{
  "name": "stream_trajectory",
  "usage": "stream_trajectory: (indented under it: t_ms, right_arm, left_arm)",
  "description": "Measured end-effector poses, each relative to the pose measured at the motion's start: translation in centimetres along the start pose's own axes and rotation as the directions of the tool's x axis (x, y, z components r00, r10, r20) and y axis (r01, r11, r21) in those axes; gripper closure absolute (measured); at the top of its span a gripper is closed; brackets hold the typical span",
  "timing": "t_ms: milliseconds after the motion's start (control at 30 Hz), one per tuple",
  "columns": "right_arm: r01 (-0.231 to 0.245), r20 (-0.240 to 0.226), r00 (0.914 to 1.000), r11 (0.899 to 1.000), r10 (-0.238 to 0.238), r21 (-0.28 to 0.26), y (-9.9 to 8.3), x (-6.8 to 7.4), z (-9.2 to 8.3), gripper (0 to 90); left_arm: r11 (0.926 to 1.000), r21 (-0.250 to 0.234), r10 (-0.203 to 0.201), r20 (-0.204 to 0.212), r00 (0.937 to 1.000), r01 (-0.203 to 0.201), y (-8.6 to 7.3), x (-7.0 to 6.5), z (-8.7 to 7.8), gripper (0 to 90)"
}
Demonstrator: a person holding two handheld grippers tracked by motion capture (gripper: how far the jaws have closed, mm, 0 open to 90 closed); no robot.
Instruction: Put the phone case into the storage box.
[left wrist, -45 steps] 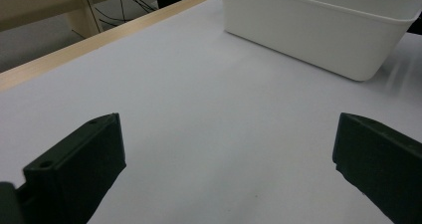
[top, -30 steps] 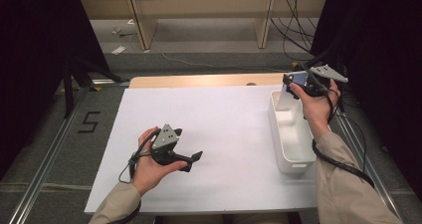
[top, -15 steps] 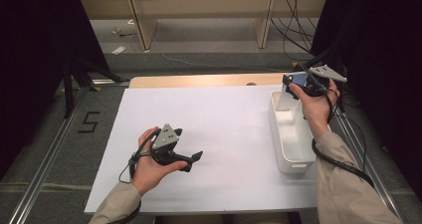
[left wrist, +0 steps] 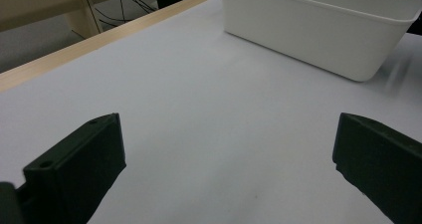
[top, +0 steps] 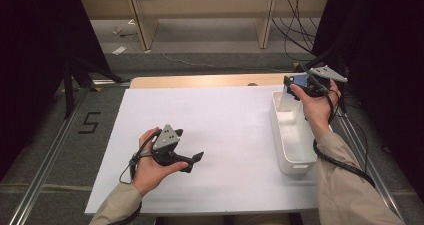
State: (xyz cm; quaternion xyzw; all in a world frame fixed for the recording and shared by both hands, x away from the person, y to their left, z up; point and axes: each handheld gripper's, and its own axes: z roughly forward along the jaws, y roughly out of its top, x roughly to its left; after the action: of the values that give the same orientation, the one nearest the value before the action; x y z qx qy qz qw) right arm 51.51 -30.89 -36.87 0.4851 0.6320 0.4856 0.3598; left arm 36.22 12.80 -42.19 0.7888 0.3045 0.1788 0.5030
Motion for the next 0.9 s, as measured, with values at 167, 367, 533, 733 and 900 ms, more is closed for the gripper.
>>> stream_trajectory:
  t_ms: [167, 367, 533, 733, 900]
  right_arm:
    - [0.004, 0.000, 1.0000, 1.000, -0.004, 0.003, -0.06, 0.03, 0.10, 18.1]
    - [0.005, 0.001, 1.0000, 1.000, -0.005, 0.008, -0.14, 0.00, 0.22, 18.1]
    - [0.009, 0.000, 1.0000, 1.000, -0.009, 0.012, -0.23, 0.07, 0.39, 18.1]
    - [0.012, 0.002, 0.9999, 1.000, -0.012, 0.018, -0.33, 0.06, 0.56, 18.1]
    - [0.009, 0.001, 1.0000, 1.000, -0.009, 0.022, -0.39, 0.06, 0.64, 18.0]
  left_arm:
    - [1.0000, -0.001, -0.002, 0.001, 1.0000, 0.002, 0.00, -0.01, 0.03, 0.0]
    - [1.0000, 0.000, 0.000, 0.001, 1.0000, 0.000, 0.00, -0.03, 0.03, 0.0]
    - [1.0000, 0.000, 0.000, 0.001, 1.0000, 0.000, 0.00, -0.02, 0.03, 0.0]
    - [1.0000, 0.000, 0.000, 0.001, 1.0000, 0.000, -0.01, -0.02, 0.03, 0.0]
    - [1.0000, 0.000, 0.000, 0.000, 1.0000, 0.000, -0.01, 0.00, 0.02, 0.0]
